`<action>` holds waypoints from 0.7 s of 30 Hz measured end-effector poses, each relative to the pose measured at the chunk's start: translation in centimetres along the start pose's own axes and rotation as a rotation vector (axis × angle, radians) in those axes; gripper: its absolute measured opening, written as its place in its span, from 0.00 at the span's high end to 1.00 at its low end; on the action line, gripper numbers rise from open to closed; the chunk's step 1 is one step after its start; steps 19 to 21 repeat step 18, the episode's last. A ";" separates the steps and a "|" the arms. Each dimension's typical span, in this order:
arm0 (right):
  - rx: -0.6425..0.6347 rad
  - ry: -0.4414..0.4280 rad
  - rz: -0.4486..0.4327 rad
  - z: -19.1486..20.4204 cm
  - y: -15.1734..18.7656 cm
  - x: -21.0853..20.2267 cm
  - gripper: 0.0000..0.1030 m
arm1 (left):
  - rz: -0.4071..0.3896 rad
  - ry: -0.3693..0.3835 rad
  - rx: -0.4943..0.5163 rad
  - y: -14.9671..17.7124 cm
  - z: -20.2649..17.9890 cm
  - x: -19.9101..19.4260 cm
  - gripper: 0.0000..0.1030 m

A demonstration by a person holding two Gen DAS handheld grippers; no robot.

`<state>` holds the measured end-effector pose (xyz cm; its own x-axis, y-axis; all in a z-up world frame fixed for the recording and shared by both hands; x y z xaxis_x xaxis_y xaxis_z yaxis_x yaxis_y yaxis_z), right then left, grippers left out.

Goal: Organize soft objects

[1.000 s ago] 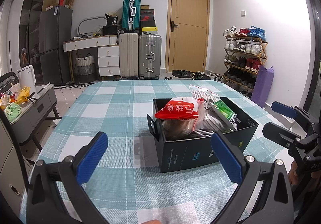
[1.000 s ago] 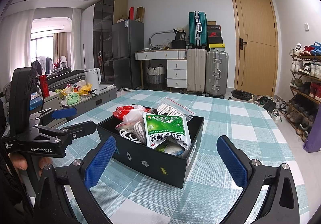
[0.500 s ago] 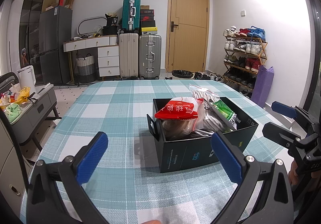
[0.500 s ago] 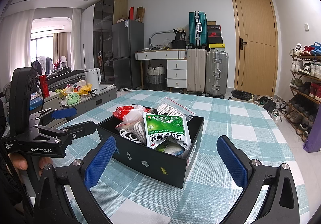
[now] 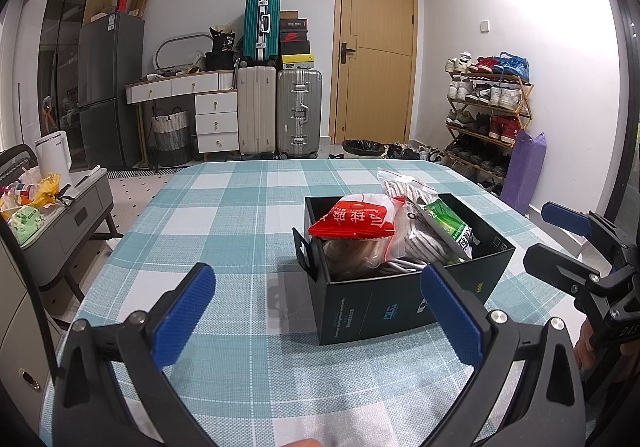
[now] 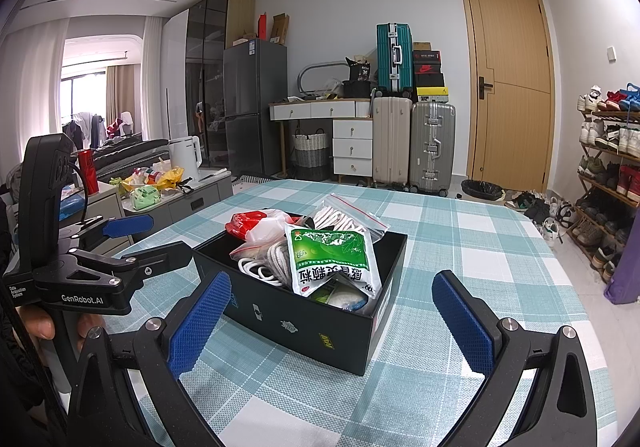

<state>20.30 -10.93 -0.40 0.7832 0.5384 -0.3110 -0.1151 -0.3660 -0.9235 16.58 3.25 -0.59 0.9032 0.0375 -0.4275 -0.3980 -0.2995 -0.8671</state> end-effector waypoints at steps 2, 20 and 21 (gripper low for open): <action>0.000 0.000 0.000 0.0 0.0 0.0 0.00 | 0.000 0.000 0.000 0.0 0.0 0.0 0.00; 0.001 0.000 0.000 0.0 0.0 0.0 0.00 | -0.002 0.003 0.004 0.0 -0.2 0.0 0.00; 0.001 0.000 0.000 0.0 0.0 0.0 0.00 | -0.002 0.003 0.004 0.0 -0.2 0.0 0.00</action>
Point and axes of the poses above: each gripper's, at about its wrist camera, not at the fingertips, and x roughly the way its jaws point, z to its left, y to its underside, the point moved 10 cm from there along x, roughly the way its jaws point, and after that the axes turned 13 degrees about -x, right-handed, at the moved point
